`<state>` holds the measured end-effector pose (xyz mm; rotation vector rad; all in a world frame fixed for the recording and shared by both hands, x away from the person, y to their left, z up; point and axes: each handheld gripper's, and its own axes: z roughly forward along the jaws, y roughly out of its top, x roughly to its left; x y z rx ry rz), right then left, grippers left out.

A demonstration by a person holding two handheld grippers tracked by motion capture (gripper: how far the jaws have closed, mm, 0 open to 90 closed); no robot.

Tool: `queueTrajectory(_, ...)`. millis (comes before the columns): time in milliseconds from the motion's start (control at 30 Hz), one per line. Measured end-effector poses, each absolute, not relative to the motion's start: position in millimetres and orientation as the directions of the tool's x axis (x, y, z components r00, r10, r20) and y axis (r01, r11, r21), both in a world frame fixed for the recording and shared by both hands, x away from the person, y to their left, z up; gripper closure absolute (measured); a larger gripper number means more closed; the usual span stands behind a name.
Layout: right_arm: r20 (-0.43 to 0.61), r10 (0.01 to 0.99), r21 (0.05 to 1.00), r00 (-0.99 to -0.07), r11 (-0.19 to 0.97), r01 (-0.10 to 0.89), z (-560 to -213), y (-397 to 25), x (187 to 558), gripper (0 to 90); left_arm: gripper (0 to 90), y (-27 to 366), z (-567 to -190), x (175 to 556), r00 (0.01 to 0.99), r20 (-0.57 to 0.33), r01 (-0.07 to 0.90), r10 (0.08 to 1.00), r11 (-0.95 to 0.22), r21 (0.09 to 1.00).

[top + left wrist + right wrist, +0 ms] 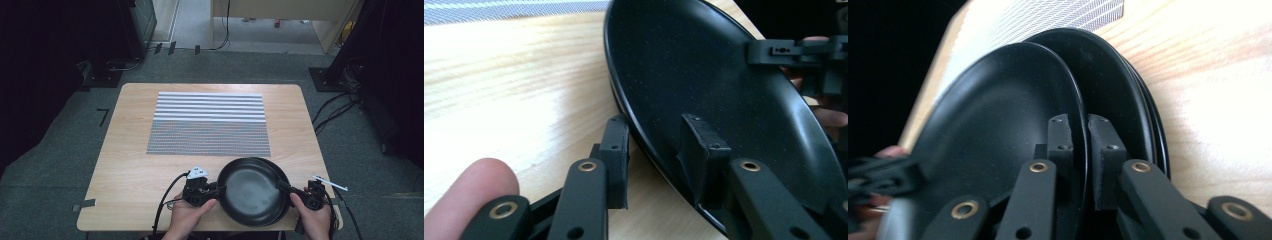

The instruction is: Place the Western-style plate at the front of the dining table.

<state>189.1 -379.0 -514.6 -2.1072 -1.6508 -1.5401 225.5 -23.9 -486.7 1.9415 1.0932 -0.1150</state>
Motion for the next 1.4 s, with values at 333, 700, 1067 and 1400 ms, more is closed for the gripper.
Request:
queueTrajectory(333,0.748,0.661,0.471,-0.055,-0.472,0.745,-515.0,-381.7,186.5,84.7,64.1,-23.9,-488.1,226.6,0.596,-0.489,0.745,0.637,-0.213,0.632)
queueTrajectory(700,0.743,0.665,0.519,-0.079,-0.498,0.695,-506.7,-379.6,181.1,85.7,65.7,-21.6,-489.0,227.3,0.592,-0.520,0.758,0.615,-0.208,0.618)
queueTrajectory(1067,0.740,0.666,0.532,-0.089,-0.499,0.684,-499.2,-377.7,180.3,85.6,67.4,-19.1,-485.2,227.1,0.568,-0.541,0.770,0.621,-0.168,0.615)
queueTrajectory(1400,0.739,0.665,0.538,-0.107,-0.488,0.687,-485.1,-373.1,189.9,85.5,68.7,-13.3,-472.9,231.8,0.547,-0.549,0.772,0.632,-0.129,0.622)
